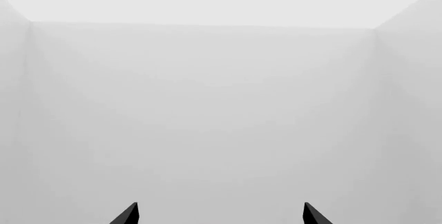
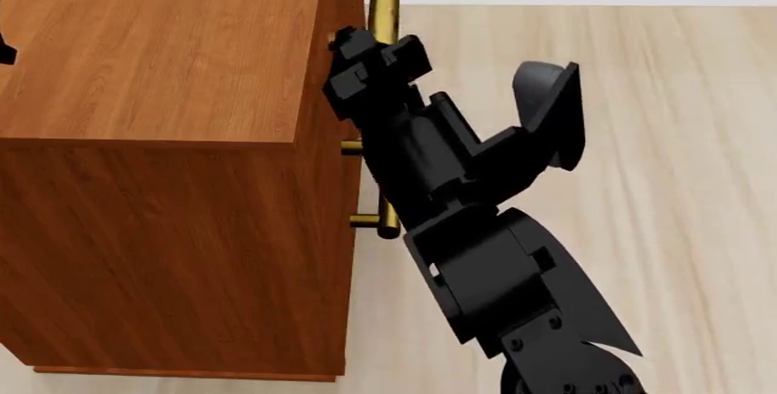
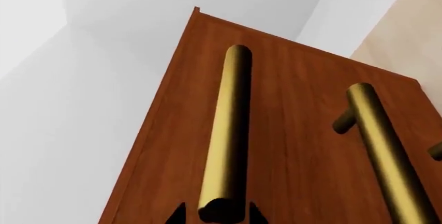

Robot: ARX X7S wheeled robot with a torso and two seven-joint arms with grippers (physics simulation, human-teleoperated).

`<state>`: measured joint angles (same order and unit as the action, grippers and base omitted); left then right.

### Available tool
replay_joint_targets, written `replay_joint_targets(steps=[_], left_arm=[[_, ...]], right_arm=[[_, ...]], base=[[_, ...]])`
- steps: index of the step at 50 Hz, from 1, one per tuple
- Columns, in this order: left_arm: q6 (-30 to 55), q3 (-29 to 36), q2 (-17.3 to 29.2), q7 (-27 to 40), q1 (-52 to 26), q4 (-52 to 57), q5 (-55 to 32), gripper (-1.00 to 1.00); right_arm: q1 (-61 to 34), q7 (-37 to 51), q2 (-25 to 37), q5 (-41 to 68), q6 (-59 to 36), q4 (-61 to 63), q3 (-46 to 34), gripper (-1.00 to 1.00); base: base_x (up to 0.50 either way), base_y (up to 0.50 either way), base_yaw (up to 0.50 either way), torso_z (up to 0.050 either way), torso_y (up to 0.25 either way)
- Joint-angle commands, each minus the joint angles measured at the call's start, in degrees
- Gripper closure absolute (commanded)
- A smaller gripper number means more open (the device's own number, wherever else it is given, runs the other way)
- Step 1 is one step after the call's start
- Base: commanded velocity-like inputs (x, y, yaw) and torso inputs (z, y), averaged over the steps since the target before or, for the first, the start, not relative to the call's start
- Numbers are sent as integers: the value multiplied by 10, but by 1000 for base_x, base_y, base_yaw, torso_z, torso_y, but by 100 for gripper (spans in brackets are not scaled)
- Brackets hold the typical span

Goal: Close the bottom drawer of the cabinet and open the top drawer.

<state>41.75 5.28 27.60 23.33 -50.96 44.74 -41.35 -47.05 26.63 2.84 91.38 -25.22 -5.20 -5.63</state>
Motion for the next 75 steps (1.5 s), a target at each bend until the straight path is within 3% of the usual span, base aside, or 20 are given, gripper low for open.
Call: replay_joint_targets(steps=[1, 39, 75], left_arm=[[-5, 2, 0, -1, -1, -4, 1, -100], [9, 17, -3, 13, -27, 2, -14, -100], [12, 19, 3, 22, -34, 8, -25, -100]], right_arm=[[-6, 2, 5, 6, 12, 2, -16, 100], [-4, 41, 38, 67, 73, 71, 35, 100], [31, 22, 52, 119, 132, 78, 93, 100]], base=[[0, 0, 4, 0, 0], [-1, 0, -1, 0, 2], [0, 0, -1, 1, 3]])
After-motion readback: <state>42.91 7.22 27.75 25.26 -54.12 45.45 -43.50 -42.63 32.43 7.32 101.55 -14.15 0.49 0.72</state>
